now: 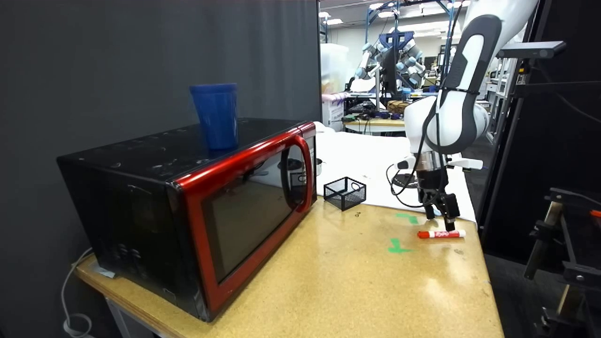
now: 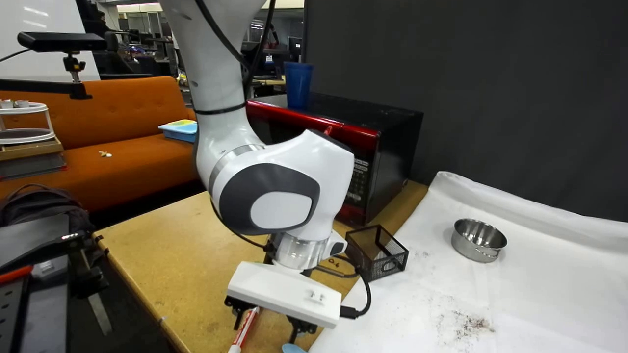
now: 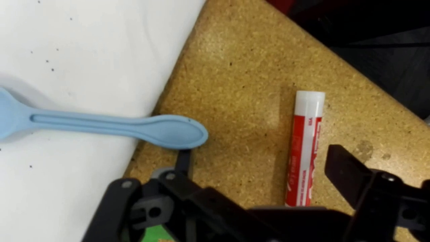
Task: Remove the red marker from the black box
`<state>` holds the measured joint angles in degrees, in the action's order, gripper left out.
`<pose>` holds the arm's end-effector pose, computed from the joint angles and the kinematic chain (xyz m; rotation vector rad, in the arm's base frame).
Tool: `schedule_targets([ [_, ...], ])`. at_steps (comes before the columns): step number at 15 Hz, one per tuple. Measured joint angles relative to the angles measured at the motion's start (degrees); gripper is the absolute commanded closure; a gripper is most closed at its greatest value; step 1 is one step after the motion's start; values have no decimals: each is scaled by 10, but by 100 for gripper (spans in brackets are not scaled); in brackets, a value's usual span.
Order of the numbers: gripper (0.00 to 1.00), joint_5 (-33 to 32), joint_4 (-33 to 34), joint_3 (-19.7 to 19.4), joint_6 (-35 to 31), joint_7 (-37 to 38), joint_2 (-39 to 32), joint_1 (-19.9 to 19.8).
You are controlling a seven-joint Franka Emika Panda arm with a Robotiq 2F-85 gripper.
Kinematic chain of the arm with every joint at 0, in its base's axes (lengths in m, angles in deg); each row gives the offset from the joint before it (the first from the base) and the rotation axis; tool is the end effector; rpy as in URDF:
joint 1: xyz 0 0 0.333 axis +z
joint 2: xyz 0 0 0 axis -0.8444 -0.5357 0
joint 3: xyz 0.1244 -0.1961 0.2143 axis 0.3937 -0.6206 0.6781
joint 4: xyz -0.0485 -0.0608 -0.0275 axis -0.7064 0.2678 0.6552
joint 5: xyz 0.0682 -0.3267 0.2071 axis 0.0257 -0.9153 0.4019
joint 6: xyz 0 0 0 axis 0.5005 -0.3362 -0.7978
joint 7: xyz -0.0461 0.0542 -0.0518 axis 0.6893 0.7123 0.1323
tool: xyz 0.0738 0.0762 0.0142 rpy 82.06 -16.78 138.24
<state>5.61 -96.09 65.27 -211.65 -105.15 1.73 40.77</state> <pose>0.4516 -0.1072 -0.0035 -2.7427 -1.1595 0.3606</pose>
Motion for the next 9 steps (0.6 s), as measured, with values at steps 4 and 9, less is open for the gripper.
schedule_targets([
  [4,0,-2,1,4,0,-18,13,-1],
  [9,0,-1,-20,6,8,-29,86,-12],
])
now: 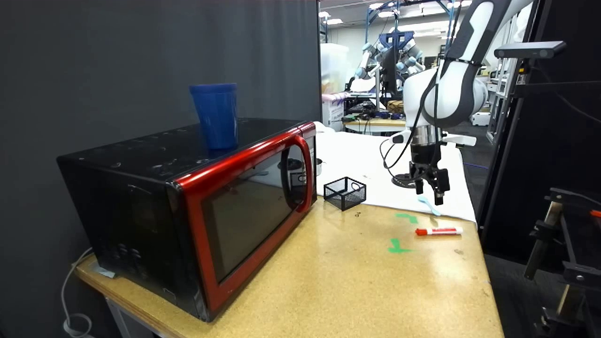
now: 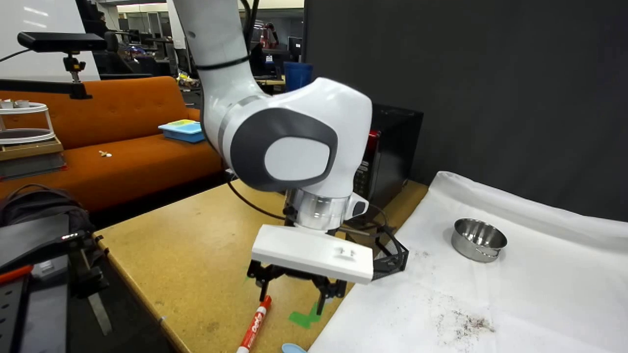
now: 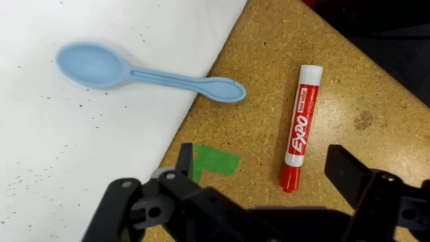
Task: Remove the red marker from the black box
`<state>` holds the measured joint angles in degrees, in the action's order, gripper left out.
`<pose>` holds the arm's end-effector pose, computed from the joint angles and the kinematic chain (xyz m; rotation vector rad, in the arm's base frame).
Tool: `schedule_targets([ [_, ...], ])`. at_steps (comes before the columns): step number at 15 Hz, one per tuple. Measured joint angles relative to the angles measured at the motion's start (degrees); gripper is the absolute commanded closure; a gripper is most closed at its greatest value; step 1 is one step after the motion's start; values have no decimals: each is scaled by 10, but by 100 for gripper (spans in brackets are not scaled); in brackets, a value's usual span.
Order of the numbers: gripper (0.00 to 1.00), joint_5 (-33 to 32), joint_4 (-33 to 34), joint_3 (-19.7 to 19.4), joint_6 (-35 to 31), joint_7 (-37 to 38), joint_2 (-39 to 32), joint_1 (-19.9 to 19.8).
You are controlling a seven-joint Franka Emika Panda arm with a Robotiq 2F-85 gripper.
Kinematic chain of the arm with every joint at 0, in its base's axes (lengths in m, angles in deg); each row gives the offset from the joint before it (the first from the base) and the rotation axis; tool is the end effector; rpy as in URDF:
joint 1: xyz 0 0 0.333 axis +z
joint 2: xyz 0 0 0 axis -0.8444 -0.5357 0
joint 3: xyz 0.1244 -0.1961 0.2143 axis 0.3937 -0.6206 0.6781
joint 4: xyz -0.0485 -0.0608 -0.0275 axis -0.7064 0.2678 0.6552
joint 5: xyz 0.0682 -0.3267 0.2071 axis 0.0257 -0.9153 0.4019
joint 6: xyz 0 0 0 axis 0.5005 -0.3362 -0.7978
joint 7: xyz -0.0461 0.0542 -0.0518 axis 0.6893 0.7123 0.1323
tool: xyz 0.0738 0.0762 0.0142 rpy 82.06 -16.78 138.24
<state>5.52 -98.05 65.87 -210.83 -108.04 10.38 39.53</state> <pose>0.4768 -0.1205 0.0608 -2.7855 -1.2393 0.2408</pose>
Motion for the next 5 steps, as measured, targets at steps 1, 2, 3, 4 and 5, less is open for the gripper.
schedule_targets([
  [1,0,2,-8,0,7,-4,20,-4],
  [2,0,6,-17,0,15,-7,40,-8],
  [3,0,11,-26,1,22,-11,63,-12],
  [4,0,17,-37,1,27,-15,86,-15],
  [5,0,25,-49,0,30,-20,110,-18],
])
